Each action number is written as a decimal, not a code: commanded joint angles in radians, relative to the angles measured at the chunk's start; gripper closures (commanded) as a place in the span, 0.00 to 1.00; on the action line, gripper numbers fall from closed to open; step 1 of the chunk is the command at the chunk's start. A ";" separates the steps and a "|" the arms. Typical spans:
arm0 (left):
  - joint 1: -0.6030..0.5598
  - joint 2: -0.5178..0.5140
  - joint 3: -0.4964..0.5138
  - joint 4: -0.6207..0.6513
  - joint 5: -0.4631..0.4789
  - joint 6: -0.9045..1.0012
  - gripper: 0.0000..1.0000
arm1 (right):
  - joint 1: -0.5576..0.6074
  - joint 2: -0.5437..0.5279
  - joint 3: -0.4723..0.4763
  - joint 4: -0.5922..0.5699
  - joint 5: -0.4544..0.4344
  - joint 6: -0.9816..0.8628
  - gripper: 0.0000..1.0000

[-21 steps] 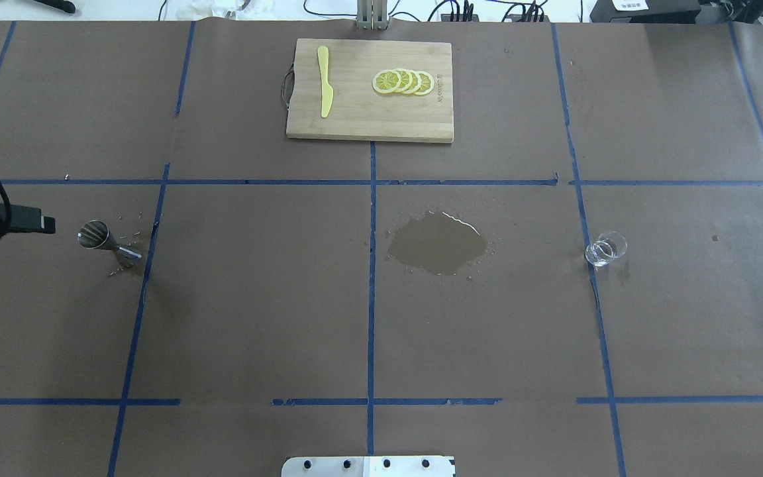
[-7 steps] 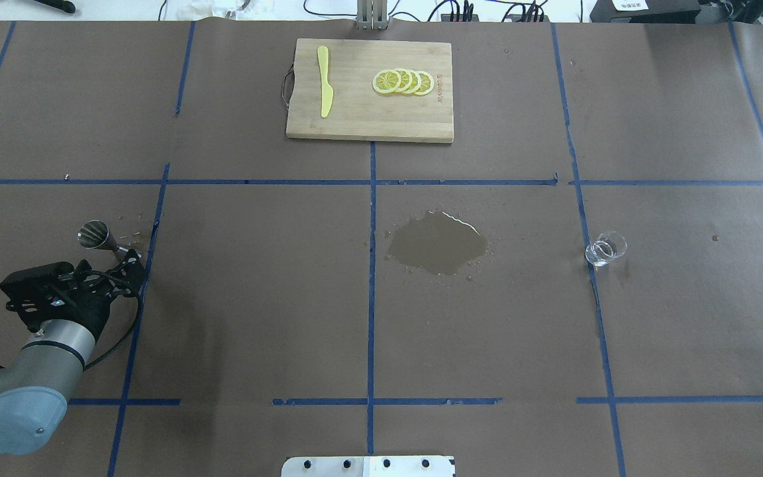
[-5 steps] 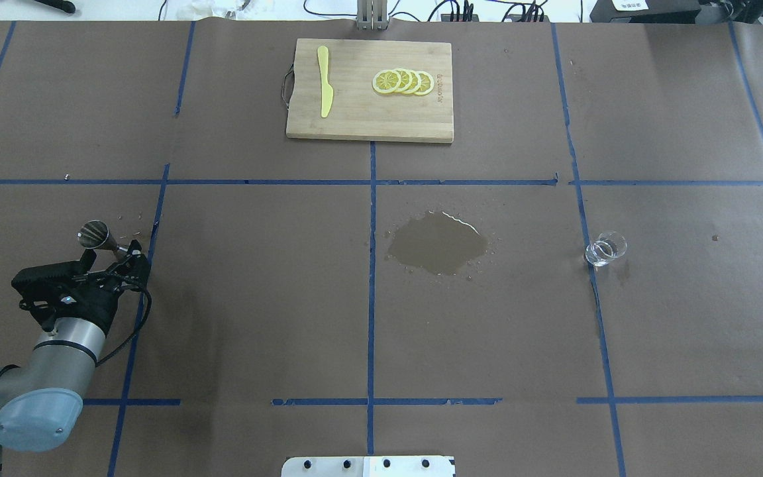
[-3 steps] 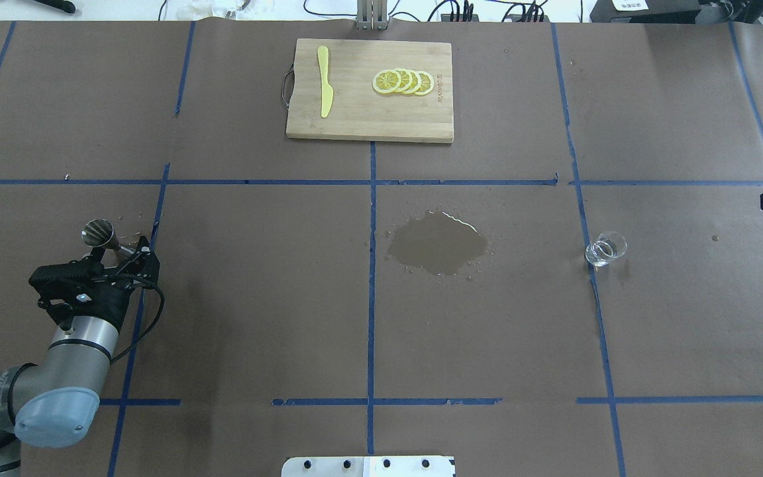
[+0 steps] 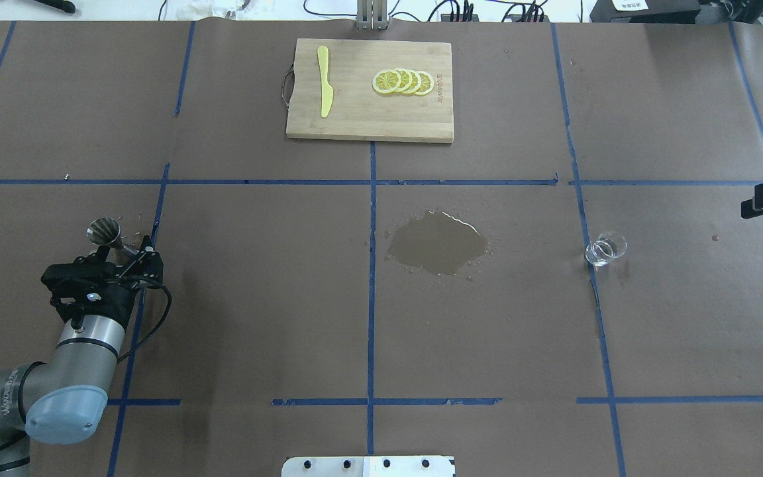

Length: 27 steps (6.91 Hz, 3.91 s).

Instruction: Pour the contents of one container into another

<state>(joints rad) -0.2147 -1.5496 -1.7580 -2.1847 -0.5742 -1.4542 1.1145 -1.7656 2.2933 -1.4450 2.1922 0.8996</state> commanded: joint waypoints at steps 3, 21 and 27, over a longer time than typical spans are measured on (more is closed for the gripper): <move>-0.005 0.006 0.002 -0.003 -0.001 0.020 0.30 | -0.028 0.005 0.021 0.000 -0.017 0.039 0.00; -0.037 -0.009 0.038 -0.048 -0.010 0.049 1.00 | -0.028 0.003 0.035 0.000 -0.017 0.041 0.00; -0.112 -0.085 -0.103 -0.092 -0.048 0.172 1.00 | -0.198 -0.015 0.116 0.011 -0.256 0.085 0.00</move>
<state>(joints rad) -0.3138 -1.6084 -1.8500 -2.2760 -0.5986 -1.3027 0.9914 -1.7770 2.3901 -1.4412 2.0253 0.9504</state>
